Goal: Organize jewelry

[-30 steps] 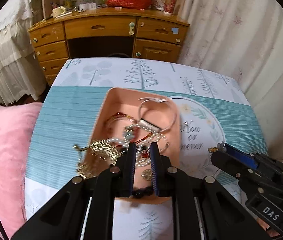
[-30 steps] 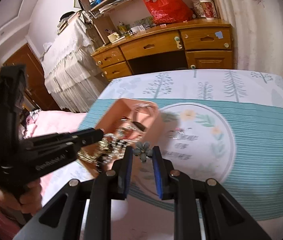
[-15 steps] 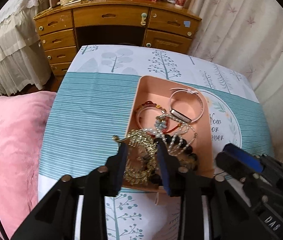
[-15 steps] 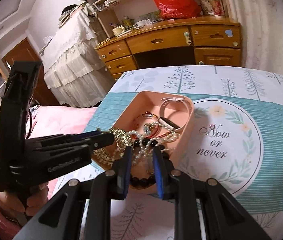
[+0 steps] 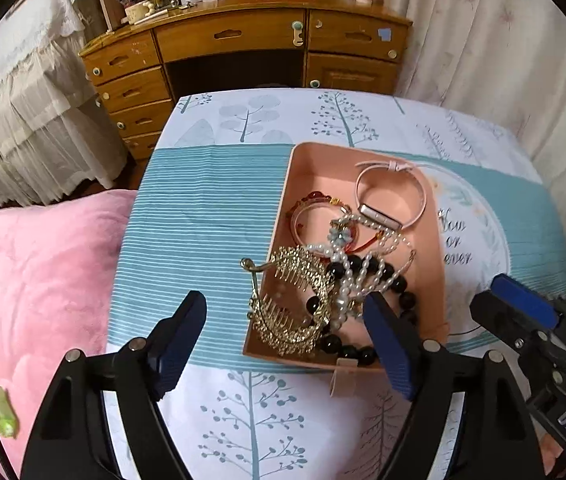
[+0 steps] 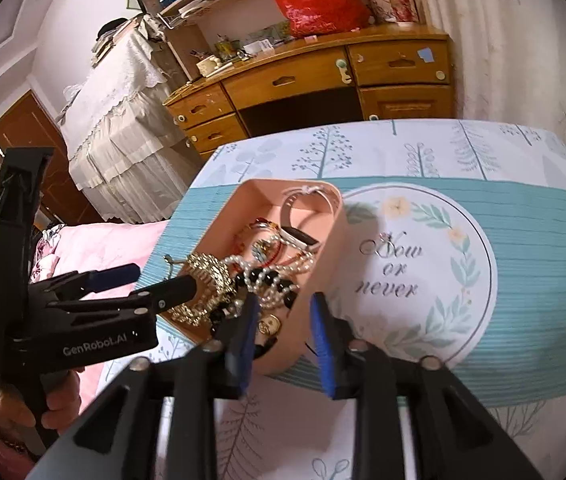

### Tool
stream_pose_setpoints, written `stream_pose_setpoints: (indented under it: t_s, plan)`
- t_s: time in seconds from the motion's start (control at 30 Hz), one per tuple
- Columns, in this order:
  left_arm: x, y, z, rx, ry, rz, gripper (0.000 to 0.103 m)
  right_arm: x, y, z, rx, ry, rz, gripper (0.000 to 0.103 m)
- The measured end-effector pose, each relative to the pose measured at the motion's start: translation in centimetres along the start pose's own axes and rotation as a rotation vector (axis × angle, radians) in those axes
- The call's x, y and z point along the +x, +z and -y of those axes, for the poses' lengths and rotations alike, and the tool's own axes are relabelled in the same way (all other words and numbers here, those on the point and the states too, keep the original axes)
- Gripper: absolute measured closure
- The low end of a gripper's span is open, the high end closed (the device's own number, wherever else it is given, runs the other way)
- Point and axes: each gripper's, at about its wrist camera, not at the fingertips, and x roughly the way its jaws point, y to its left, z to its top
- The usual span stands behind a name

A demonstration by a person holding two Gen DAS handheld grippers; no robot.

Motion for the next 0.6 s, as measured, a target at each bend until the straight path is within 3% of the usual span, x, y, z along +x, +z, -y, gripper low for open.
stream_pose_setpoints:
  t_s: [0.2, 0.3, 0.6]
  plan:
    - [-0.2, -0.4, 1.3, 0.019, 0.031, -0.048, 0.020, -0.3, -0.7, 1.0, -0.001, -0.035, -0.021, 0.055]
    - [-0.3, -0.5, 2.4, 0.040, 0.093, -0.079, 0.019, -0.8, -0.9, 1.7, -0.003, -0.050, -0.019, 0.049]
    - [-1.6, -0.6, 6.4, 0.090, 0.103, -0.110, 0.019, -2.1, -1.1, 5.2, 0.017, -0.080, -0.022, 0.047]
